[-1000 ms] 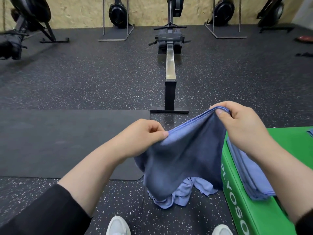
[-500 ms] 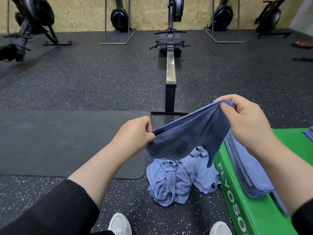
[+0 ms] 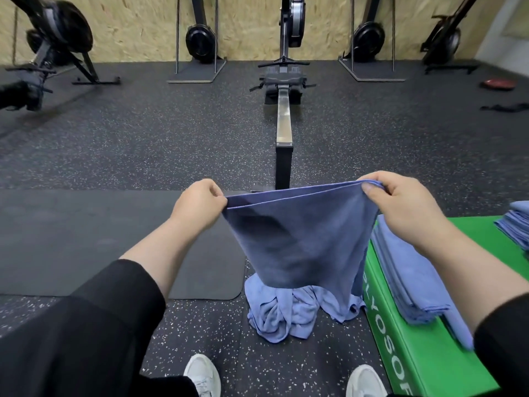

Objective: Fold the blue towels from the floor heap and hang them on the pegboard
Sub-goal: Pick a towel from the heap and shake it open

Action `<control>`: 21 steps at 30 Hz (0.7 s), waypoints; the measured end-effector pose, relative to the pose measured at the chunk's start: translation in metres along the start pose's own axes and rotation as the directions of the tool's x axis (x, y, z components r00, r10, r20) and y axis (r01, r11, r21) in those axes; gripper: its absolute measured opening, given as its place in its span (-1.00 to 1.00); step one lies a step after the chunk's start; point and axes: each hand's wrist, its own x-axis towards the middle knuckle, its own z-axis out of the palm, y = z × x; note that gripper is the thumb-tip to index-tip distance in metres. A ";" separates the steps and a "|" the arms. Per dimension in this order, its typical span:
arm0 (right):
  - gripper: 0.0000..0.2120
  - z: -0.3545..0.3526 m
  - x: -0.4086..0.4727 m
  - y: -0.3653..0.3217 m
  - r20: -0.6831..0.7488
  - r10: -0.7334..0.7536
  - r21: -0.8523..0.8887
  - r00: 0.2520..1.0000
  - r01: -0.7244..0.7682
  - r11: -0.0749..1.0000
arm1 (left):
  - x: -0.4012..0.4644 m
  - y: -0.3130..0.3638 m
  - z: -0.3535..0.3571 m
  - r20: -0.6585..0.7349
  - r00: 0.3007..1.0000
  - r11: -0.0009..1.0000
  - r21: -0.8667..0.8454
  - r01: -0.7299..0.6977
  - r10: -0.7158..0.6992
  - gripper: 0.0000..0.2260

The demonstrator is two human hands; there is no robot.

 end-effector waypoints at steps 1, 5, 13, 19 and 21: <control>-0.84 0.000 0.000 0.003 0.023 0.018 -0.028 1.000 -0.018 0.999 | -0.001 0.001 -0.002 0.047 0.999 0.997 -0.068 0.027 -0.023 -0.90; -0.87 -0.001 0.001 0.011 0.054 0.109 -0.092 0.993 -0.104 0.990 | -0.007 0.013 -0.015 0.236 0.968 0.910 -0.377 0.173 -0.086 -0.78; -0.87 0.005 0.015 0.024 0.051 0.272 0.291 0.961 -0.275 0.916 | 0.006 0.008 -0.021 0.267 0.961 0.904 -0.426 0.047 0.076 -0.77; -0.86 0.018 0.024 0.042 0.096 0.294 0.500 0.951 -0.301 0.812 | 0.017 0.002 -0.011 0.101 0.980 0.963 -0.227 -0.144 0.170 -0.94; -0.84 0.021 0.026 0.047 0.094 0.289 0.457 0.953 -0.299 0.838 | 0.018 0.003 -0.010 0.086 0.976 0.957 -0.230 -0.175 0.199 -0.91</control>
